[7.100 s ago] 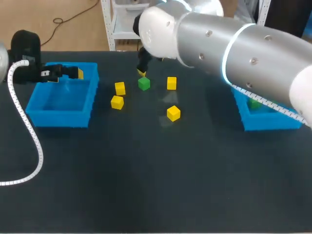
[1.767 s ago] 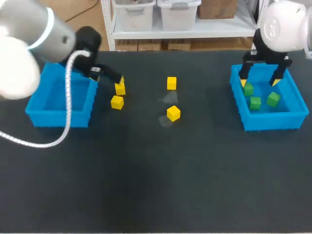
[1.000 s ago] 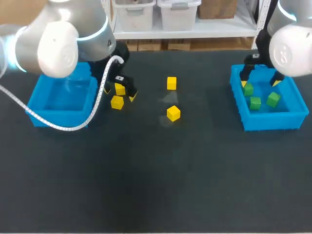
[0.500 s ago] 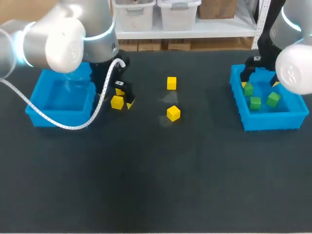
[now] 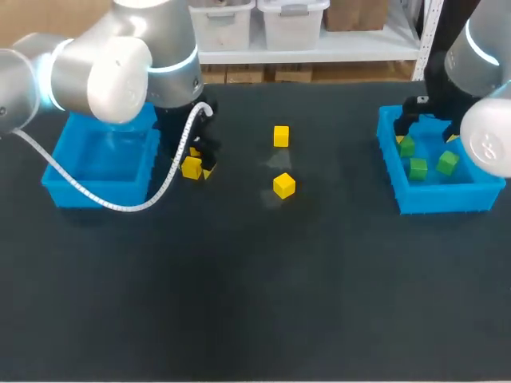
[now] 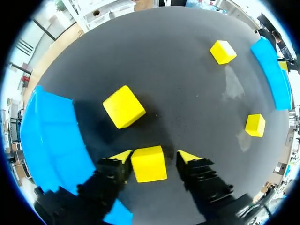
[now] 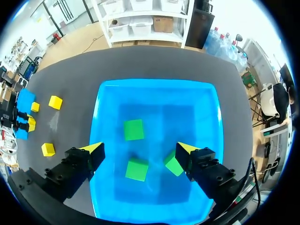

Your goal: Put the green cubes in the right bin and the yellow cubes in the left bin.

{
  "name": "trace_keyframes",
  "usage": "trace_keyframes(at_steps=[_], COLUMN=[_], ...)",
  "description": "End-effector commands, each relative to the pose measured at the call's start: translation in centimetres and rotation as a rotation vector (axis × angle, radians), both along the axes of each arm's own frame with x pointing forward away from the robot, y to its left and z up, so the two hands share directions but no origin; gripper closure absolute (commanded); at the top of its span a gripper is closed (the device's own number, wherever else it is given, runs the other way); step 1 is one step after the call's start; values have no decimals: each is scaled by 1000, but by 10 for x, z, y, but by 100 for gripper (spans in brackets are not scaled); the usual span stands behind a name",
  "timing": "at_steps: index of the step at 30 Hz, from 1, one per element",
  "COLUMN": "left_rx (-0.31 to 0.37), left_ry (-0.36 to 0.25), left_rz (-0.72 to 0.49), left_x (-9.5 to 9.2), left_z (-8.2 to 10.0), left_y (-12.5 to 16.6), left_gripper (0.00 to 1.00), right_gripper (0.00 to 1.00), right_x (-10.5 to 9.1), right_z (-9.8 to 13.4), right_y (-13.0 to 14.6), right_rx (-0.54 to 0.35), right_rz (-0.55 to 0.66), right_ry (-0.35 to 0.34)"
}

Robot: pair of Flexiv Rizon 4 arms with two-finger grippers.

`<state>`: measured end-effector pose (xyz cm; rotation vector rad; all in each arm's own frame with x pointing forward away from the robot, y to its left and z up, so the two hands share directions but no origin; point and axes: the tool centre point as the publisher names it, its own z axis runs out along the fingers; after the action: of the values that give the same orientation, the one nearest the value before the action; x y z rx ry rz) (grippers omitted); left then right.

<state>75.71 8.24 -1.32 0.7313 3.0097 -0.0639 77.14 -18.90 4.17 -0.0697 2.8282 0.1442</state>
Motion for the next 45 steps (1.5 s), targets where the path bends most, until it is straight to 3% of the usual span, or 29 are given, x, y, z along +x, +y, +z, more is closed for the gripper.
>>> trace_keyframes(at_steps=[1, 5, 7, 15, 20, 27, 30, 33, 34, 36, 45], left_rx=[9, 17, 23, -83, -84, -3, 83, 150, 166, 176, 88], left_ry=[11, 17, -12, -206, -280, -318, -329, -300, -297, -291, -322], left_rz=[-14, -28, -49, -35, 23, 150, 167, 164, 164, 167, 175], left_x=[-1, -2, 0, 16, 22, 20, 16, 13, 12, 10, 19], left_z=[-1, 0, 7, 71, 97, 102, 97, 85, 82, 78, 91], left_y=[1, 3, 5, 5, 30, 88, 108, 118, 120, 122, 104], left_gripper=[100, 100, 100, 100, 100, 100, 100, 100, 83, 0, 0], right_gripper=[0, 0, 0, 0, 0, 0, 0, 0, 0, 0, 0], right_x=[-5, -5, -5, -5, -5, -5, -5, -5, -5, -5, -5], right_z=[0, 0, 0, 0, 0, 0, 0, 0, 0, 0, 0], right_y=[-1, -1, -1, -1, -1, -1, -1, -1, -1, -1, -1], right_rx=[0, 0, 0, 0, 0, 0, 0, 0, 0, 0, 0], right_rz=[-9, -9, -9, -9, -9, -9, -9, -9, -9, -9, -9], right_ry=[-63, -63, -63, -63, -63, -63, -63, -63, -63, -63, -63])
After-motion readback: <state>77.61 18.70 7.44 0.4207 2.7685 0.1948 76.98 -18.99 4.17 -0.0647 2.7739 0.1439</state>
